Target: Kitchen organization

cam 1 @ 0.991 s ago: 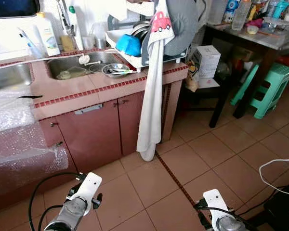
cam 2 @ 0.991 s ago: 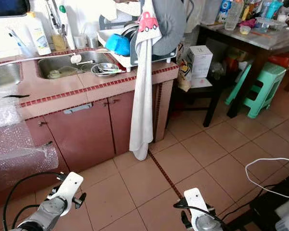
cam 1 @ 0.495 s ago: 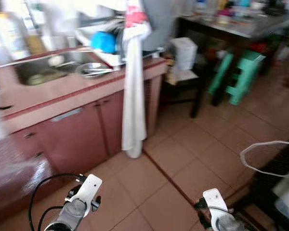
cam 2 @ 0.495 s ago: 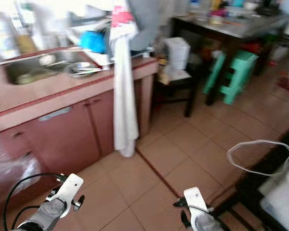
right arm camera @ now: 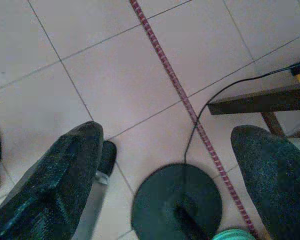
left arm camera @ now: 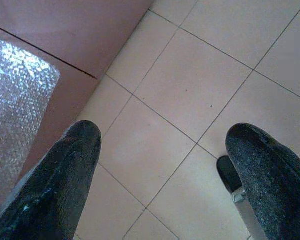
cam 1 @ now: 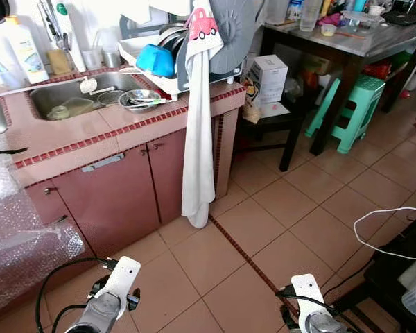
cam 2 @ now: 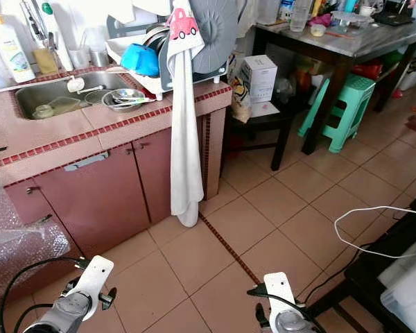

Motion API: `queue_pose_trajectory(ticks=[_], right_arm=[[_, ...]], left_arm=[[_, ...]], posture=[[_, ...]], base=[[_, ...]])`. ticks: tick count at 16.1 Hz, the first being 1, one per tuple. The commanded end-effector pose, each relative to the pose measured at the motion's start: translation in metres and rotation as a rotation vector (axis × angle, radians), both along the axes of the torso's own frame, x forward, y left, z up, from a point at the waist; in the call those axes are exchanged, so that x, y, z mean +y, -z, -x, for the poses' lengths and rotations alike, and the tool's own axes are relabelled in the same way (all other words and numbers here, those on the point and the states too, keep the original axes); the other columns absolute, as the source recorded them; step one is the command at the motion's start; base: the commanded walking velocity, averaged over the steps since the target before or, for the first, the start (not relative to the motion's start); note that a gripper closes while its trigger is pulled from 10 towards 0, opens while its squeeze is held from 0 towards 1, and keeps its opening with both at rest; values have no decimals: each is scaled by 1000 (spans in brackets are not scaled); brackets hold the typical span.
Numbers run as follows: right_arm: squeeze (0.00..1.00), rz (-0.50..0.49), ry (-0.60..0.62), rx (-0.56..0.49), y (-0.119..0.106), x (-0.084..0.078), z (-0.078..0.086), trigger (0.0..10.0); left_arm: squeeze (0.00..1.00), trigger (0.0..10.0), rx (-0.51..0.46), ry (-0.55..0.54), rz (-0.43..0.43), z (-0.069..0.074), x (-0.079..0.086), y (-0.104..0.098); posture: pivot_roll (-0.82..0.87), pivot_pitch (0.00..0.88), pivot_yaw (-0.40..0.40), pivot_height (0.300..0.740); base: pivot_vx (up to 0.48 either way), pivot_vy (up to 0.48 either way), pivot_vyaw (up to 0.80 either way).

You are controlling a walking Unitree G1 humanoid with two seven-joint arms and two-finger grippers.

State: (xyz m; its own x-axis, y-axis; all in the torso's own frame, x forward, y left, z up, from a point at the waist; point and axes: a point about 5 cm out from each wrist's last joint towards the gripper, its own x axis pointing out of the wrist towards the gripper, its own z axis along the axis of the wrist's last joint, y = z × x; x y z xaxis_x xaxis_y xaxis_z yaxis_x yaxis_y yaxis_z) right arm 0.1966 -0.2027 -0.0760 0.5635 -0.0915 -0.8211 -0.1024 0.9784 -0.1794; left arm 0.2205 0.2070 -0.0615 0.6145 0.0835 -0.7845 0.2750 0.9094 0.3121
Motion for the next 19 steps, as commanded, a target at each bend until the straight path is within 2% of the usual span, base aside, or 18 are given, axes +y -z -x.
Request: queue_pose_trajectory(ticks=[1, 11, 14, 18, 19], right_arm=[[0, -14, 13, -11, -3, 1, -6, 10000], [0, -21, 3, -5, -3, 2, -7, 10000], [0, -88, 94, -8, -3, 3, -7, 10000], [0, -115, 104, 3, 0, 7, -4, 10000], [0, -117, 99, 8, 0, 8, -3, 10000]], left_arm=[[0, 10000, 9, -19, 8, 1, 1, 1], [0, 10000, 18, -42, 14, 3, 0, 2], [0, 10000, 40, -130, 64, 8, 2, 5], [0, 10000, 72, -246, 115, 18, 6, 10], [0, 10000, 74, -233, 107, 20, 7, 11]], posture=[[35, 0, 3, 740], [39, 0, -4, 740], [41, 0, -5, 740], [41, 0, -4, 740], [41, 0, -4, 740]], base=[[0, 0, 0], [0, 0, 0], [0, 0, 0], [0, 0, 0], [0, 0, 0]])
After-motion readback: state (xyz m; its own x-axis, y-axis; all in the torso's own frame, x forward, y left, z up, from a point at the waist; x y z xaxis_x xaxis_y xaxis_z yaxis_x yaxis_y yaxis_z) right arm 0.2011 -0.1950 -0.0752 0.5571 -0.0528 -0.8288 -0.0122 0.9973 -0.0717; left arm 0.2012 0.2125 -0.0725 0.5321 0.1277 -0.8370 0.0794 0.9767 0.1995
